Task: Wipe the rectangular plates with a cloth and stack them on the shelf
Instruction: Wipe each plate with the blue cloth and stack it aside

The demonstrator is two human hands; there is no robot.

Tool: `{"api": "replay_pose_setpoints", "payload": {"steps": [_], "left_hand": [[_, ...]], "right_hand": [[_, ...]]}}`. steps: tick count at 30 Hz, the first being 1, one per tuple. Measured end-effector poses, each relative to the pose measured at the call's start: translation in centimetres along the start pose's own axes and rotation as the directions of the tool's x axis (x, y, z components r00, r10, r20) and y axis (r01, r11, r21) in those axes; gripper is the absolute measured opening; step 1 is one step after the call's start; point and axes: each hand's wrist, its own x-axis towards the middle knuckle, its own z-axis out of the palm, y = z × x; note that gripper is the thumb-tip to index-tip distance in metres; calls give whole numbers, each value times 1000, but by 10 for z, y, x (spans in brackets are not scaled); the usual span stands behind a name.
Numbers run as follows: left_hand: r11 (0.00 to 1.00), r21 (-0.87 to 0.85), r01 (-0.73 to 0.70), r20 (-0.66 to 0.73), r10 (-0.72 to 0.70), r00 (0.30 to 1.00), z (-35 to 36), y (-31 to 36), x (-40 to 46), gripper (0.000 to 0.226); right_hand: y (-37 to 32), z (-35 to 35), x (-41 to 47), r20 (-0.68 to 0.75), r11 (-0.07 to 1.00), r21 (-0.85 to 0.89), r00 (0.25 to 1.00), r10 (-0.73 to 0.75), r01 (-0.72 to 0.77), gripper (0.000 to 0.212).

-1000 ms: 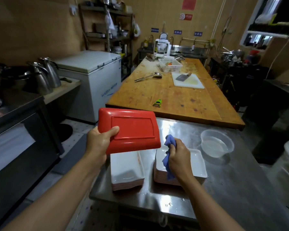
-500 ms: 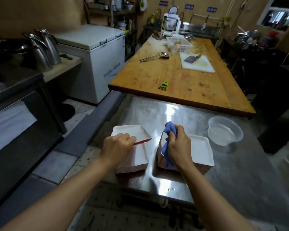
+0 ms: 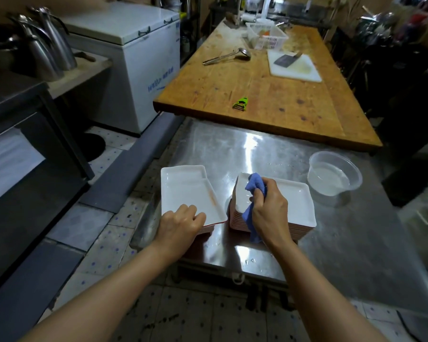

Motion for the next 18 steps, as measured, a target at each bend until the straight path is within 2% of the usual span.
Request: {"api": "replay_pose_setpoints", "payload": {"steps": [7,10,15,18], "left_hand": [[999,30,20,138,-24,990,20,0,-11,14],[999,10,48,263,-49,964,31,-4,-18,33],[993,-80,87,288,-61,956,37,-8,-19,33],[990,-113,87,327,-46,944,44,-14,-15,42]], "right_hand": [[8,0,0,-5,999,-15,999,35,-35,13],[10,1,1,-7,999,-17,999,37,-37,13],[14,-2,1,-15,999,-18,999,33,-33,14],[17,-4,4,-18,999,-21,999,46,-46,15]]}}
